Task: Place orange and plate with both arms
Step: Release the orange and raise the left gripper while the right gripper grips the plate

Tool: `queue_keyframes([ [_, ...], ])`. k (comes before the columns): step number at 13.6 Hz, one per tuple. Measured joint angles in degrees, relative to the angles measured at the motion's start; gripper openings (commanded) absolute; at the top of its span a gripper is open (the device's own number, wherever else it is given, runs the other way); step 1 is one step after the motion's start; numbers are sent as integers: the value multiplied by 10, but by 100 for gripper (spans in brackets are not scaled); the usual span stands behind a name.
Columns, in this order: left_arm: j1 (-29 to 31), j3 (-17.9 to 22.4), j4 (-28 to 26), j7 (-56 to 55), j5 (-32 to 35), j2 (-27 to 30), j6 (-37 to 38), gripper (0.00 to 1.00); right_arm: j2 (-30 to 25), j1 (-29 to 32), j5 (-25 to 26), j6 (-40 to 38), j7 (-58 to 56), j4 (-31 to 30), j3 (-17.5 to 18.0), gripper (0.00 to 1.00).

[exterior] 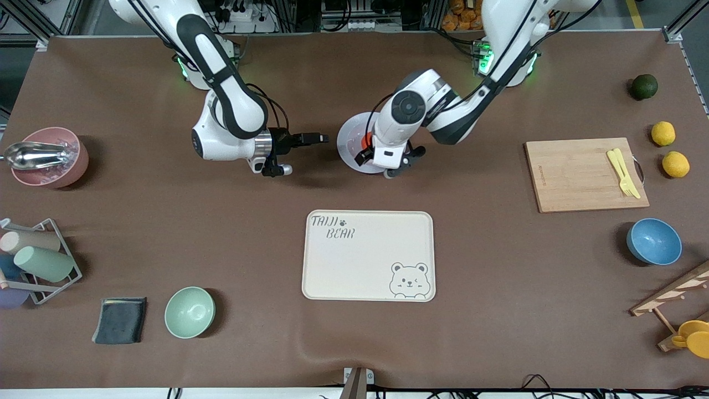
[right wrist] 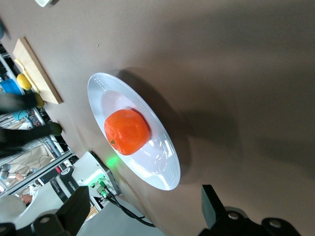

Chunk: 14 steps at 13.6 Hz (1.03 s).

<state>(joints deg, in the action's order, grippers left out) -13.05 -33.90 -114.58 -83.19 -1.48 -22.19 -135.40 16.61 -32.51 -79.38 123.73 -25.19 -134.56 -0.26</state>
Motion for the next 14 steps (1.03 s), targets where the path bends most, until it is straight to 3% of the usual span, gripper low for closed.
queue_keyframes([
  [3, 61, 2, 25, 25, 1, 88, 51, 100, 25, -11, -51, 18, -47, -2, 0, 100],
  [5, 101, 4, 72, 57, 1, 115, 116, 100, 38, -42, -100, 51, -62, -2, 0, 100],
  [8, 147, 6, 153, 132, 1, 117, 201, 100, 49, -94, -158, 87, -76, -1, 0, 100],
  [14, 231, 9, 249, 315, 2, 122, 304, 100, 75, -118, -211, 103, -92, 19, 0, 100],
])
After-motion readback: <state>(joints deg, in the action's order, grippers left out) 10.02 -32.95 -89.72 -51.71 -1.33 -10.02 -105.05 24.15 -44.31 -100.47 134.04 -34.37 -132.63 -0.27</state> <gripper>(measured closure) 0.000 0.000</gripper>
